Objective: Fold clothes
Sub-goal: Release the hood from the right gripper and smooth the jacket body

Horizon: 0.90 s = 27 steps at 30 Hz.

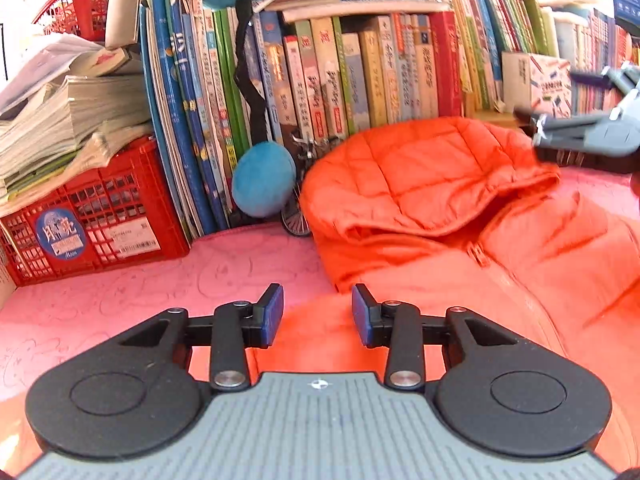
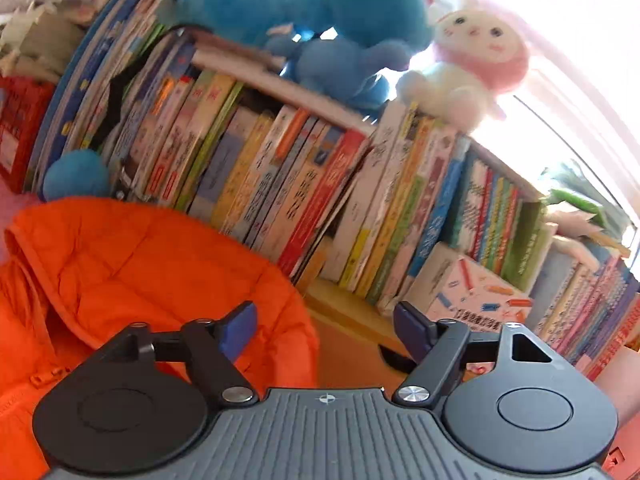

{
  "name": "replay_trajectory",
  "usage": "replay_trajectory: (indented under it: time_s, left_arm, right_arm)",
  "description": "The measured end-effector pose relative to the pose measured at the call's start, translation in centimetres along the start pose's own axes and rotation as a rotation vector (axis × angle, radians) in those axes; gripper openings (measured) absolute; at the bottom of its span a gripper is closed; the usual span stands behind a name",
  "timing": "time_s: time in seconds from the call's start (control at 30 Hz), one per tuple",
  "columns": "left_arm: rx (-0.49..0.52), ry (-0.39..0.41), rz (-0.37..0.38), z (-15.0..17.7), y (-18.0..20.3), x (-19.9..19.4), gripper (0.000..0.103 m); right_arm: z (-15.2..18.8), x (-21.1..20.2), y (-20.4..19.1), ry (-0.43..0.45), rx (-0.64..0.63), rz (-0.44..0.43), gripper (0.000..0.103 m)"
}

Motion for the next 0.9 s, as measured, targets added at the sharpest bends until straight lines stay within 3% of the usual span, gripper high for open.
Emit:
replay_trajectory:
  time_s: [0.03, 0.07, 0.1, 0.27, 0.33, 0.43, 0.57, 0.77, 0.83, 0.87, 0.9]
  left_arm:
    - [0.006, -0.004, -0.001, 0.5, 0.2, -0.2, 0.037]
    - [0.013, -0.007, -0.002, 1.0, 0.5, -0.3, 0.038]
    - [0.024, -0.011, -0.008, 1.3, 0.6, -0.2, 0.038]
    - [0.09, -0.032, -0.061, 3.2, 1.8, 0.5, 0.042]
    - [0.137, -0.03, -0.084, 3.5, 1.9, 0.4, 0.044]
    - [0.161, -0.035, -0.116, 3.7, 1.6, 0.7, 0.049]
    - [0.205, -0.033, -0.166, 3.7, 0.8, 1.0, 0.051]
    - [0.317, -0.061, -0.352, 3.5, -2.4, 1.8, 0.051]
    - [0.28, -0.047, -0.346, 2.7, -2.8, 0.3, 0.05]
    - [0.245, -0.034, -0.324, 2.2, -2.8, -0.8, 0.049]
    - [0.194, -0.021, -0.266, 1.8, -2.2, -2.0, 0.049]
  right_arm:
    - [-1.6, -1.6, 1.2, 0.066, 0.035, 0.046, 0.096]
    - [-2.5, -3.0, 1.5, 0.091, 0.062, 0.045, 0.098]
    - [-3.2, -4.5, 0.8, 0.078, 0.085, -0.007, 0.098]
    - [-2.3, -9.0, -6.0, -0.077, 0.084, -0.302, 0.09]
    - [-0.4, -9.4, -8.3, -0.144, 0.029, -0.347, 0.085]
    - [2.8, -9.2, -8.2, -0.243, -0.058, -0.284, 0.081]
    - [6.3, -7.9, -2.6, -0.328, -0.184, -0.101, 0.081]
    - [10.6, -8.1, 5.5, -0.449, -0.214, 0.09, 0.082]
    - [10.2, -8.7, 6.4, -0.473, -0.211, 0.124, 0.078]
    - [9.3, -9.5, 6.2, -0.448, -0.186, 0.118, 0.07]
    - [8.3, -10.3, 6.0, -0.424, -0.162, 0.113, 0.069]
Point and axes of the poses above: each gripper's, at about its wrist camera, not at the fingertips, and x roughly the way its jaws point, y to its right, z to its underside, the point moved 10 cm from there along x, roughly the way its jaws point, and after that the axes turned 14 degrees about y, right-handed, at the moved point
